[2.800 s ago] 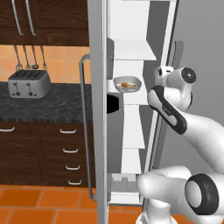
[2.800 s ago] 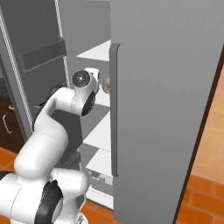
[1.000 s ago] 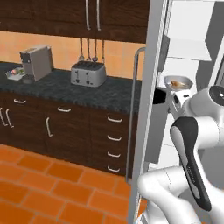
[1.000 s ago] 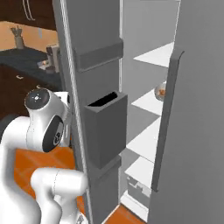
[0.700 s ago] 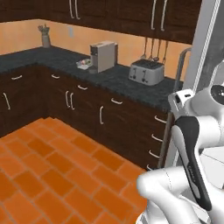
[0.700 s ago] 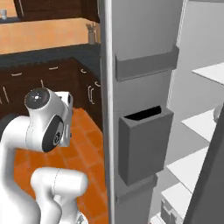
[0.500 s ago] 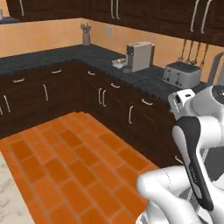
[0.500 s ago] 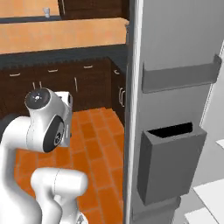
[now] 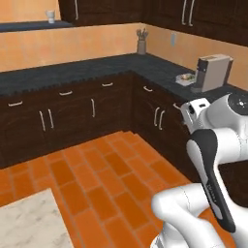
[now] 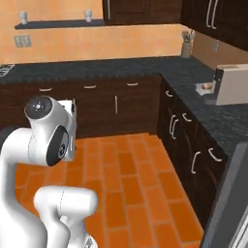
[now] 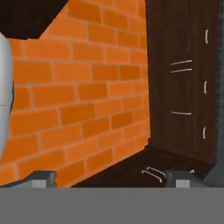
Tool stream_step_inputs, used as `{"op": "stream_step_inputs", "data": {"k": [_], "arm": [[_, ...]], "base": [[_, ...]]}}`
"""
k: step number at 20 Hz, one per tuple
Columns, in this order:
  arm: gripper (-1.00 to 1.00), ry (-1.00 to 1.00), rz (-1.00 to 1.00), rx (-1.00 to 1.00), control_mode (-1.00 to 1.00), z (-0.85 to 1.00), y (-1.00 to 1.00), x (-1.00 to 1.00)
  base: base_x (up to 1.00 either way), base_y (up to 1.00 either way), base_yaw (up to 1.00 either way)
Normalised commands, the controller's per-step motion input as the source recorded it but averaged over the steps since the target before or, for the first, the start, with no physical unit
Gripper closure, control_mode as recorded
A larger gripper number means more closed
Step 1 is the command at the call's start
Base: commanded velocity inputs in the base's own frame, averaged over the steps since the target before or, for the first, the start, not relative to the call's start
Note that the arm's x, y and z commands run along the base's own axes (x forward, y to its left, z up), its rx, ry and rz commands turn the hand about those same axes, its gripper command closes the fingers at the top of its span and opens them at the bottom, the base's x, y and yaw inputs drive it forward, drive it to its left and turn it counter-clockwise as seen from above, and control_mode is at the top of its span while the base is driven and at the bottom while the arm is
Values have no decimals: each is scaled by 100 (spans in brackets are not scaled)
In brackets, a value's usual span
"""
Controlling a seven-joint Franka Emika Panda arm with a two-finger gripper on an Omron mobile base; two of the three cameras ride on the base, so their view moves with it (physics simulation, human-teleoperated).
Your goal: Take the meat container that has the chicken drumstick and place it on the second highest rack of the freezer. Then take the vegetable container that has the onion and lime and place it on the highest rack of the freezer.
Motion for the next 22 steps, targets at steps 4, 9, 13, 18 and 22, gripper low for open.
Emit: {"op": "stream_step_inputs", "data": {"k": [4,9,13,18,22], "arm": [[-100,0,0,0,100,0,0,0],[-100,0,0,0,100,0,0,0],[-100,0,0,0,100,0,0,0],[-100,0,0,0,100,0,0,0],[-100,0,0,0,100,0,0,0]], "base": [[100,26,-33],[100,13,-63],[100,26,-62],[100,54,-59],[100,66,-55]]}}
